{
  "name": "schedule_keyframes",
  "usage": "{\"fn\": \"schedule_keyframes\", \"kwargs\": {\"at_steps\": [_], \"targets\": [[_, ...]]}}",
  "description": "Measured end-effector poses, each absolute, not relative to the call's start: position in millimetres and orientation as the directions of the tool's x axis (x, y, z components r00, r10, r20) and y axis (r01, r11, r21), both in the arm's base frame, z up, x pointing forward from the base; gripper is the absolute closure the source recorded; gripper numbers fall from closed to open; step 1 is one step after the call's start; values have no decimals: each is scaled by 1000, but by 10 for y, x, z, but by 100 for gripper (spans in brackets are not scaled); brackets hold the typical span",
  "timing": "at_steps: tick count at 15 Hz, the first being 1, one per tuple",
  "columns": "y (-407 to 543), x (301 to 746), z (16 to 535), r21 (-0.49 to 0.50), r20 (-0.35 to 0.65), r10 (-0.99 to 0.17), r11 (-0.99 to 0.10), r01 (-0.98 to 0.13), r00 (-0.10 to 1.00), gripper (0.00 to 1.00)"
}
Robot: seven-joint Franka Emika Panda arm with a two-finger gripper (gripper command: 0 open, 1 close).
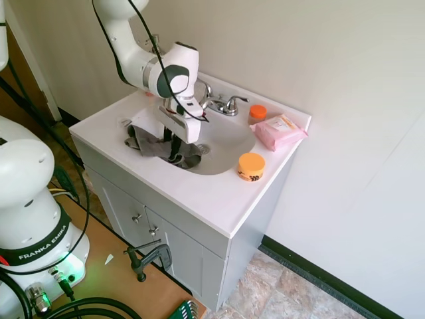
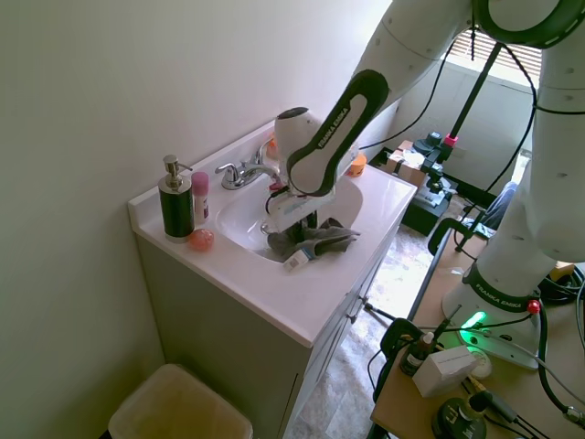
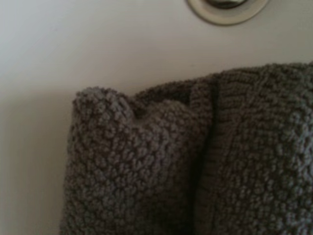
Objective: Clean the sink
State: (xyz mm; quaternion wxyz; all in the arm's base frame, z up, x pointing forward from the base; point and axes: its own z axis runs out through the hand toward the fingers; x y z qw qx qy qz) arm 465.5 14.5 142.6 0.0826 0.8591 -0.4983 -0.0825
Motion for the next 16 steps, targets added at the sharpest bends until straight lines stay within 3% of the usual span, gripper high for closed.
{"fn": "schedule_keyframes", "kwargs": {"at_steps": [11,16], "targets": [[-526,4601,1456,269,210,-760,-560,-784,615,100],[-553,4606,1429,224,343,-693,-595,-772,634,100]]}}
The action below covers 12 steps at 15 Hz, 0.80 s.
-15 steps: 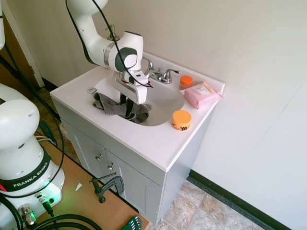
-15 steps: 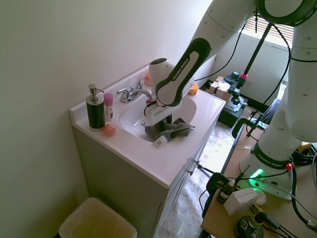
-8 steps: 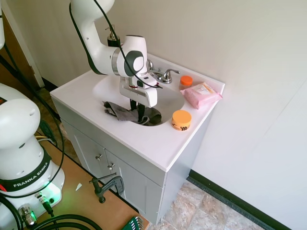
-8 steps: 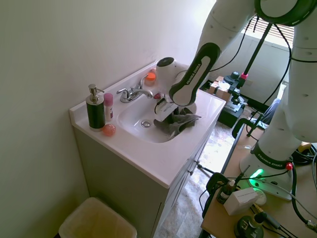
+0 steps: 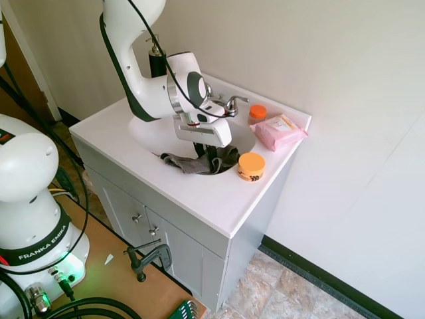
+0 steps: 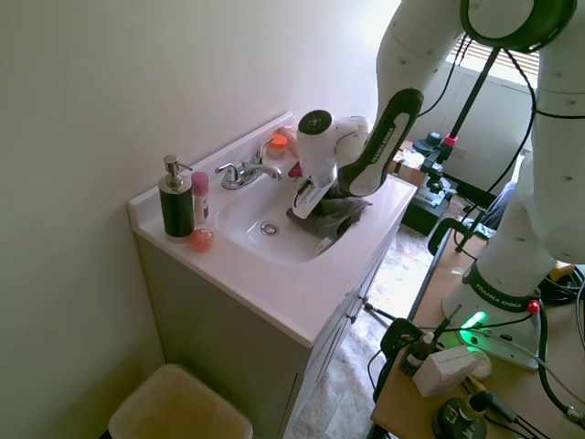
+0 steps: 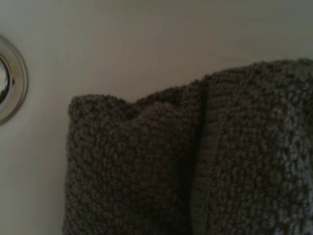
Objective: Clean the sink
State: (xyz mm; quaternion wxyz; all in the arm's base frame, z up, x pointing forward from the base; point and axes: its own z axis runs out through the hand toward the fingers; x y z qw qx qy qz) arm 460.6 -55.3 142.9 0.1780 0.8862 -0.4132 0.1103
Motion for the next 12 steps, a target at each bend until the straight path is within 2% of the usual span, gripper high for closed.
{"fn": "schedule_keyframes", "kwargs": {"at_steps": [5,12], "targets": [[-334,4641,1339,164,435,-680,-585,-794,591,100],[-44,4644,1295,72,444,-714,-573,-816,541,100]]}}
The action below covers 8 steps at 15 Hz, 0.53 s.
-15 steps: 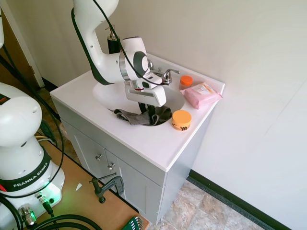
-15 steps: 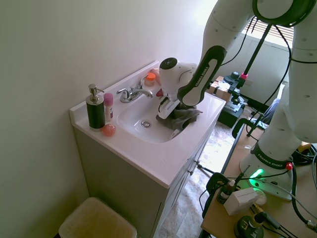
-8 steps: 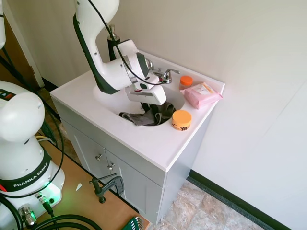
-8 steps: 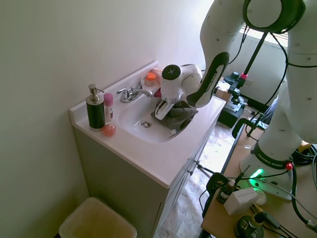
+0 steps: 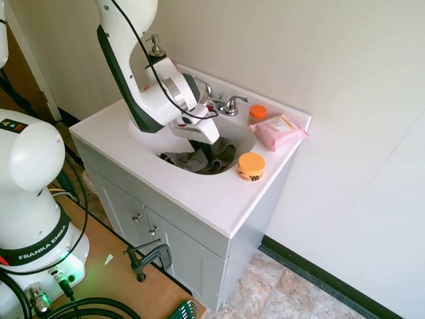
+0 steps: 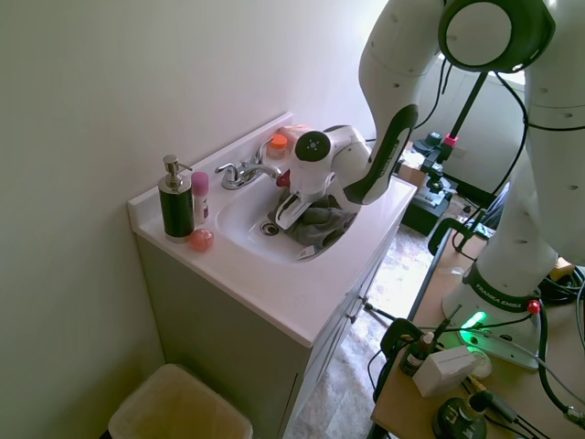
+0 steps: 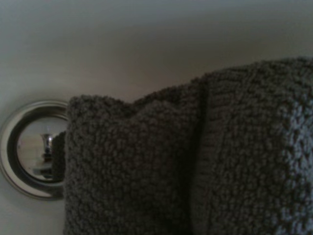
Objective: Clean the sink
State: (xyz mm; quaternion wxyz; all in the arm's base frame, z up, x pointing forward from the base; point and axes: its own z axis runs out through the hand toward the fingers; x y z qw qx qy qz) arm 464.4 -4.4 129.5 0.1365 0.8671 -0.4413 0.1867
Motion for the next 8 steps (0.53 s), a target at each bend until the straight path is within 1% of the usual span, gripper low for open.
{"fn": "schedule_keyframes", "kwargs": {"at_steps": [3,6,8], "targets": [[392,4613,1387,22,440,-710,-603,-798,549,100],[910,4481,1299,17,402,-721,-611,-792,565,100],[1045,4467,1300,22,394,-733,-596,-803,555,100]]}}
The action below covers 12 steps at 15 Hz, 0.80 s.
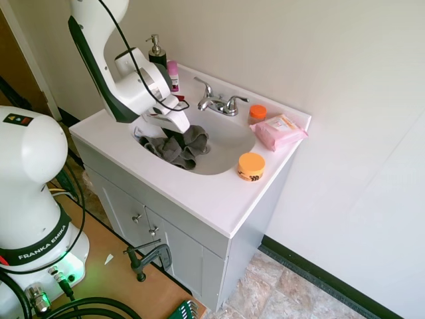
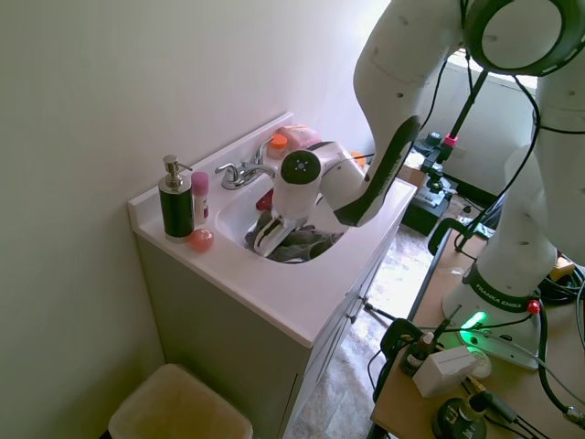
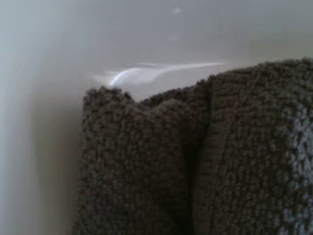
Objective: Clean the sink
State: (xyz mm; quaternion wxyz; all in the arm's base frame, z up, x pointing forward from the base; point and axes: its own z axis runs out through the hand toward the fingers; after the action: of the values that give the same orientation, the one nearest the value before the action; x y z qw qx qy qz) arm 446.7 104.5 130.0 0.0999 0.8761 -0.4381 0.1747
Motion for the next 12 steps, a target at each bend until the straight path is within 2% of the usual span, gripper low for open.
{"fn": "schedule_keyframes", "kwargs": {"at_steps": [4,12], "targets": [[1070,4563,1352,27,293,-806,-531,-847,515,100],[1091,4681,1707,-5,-49,-892,-449,-894,449,100]]}}
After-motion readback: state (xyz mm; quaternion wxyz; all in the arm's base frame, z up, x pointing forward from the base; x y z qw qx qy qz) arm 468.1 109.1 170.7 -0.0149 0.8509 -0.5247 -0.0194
